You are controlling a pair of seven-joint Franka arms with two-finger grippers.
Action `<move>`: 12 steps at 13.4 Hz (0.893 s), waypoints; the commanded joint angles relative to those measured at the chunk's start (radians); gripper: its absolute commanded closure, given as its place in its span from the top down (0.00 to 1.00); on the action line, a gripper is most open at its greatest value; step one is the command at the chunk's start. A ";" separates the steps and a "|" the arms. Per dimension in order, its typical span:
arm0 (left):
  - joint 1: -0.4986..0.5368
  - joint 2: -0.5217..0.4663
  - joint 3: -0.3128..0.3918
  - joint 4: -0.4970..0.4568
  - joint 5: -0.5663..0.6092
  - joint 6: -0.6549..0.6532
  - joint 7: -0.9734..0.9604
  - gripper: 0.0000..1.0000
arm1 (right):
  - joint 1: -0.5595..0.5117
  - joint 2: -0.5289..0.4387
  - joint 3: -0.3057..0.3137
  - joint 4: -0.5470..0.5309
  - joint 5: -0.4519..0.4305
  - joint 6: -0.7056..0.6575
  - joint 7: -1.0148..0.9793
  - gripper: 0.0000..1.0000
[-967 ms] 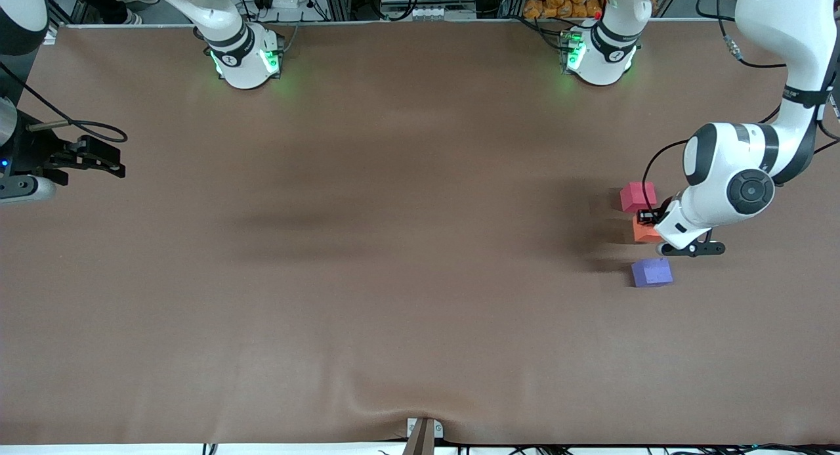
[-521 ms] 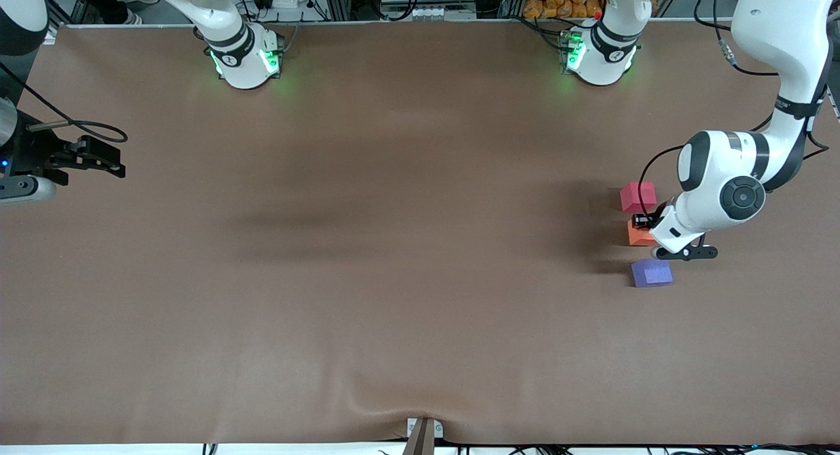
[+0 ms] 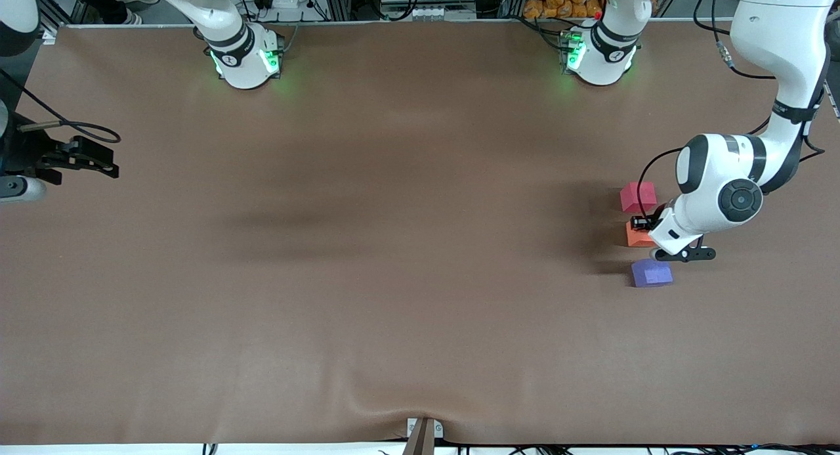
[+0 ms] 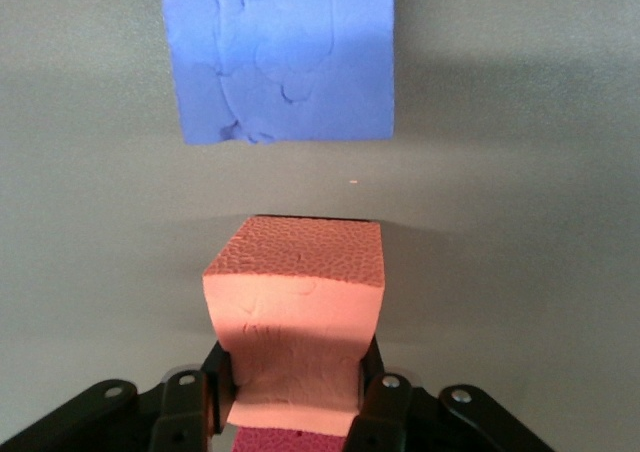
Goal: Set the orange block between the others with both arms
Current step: 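Carry the orange cube with the left gripper between pink and purple cubes, then lower the orange cube and open the left gripper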
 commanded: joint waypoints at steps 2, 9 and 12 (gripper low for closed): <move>0.008 0.019 -0.003 0.006 0.024 0.027 -0.017 0.08 | -0.030 -0.038 0.010 0.005 0.009 -0.044 -0.003 1.00; 0.006 0.019 -0.001 0.015 0.024 0.027 -0.037 0.16 | 0.030 -0.076 -0.096 -0.018 0.034 -0.108 0.079 1.00; 0.006 0.029 -0.003 0.021 0.024 0.025 -0.037 1.00 | 0.035 -0.075 -0.092 -0.012 0.034 -0.110 0.106 1.00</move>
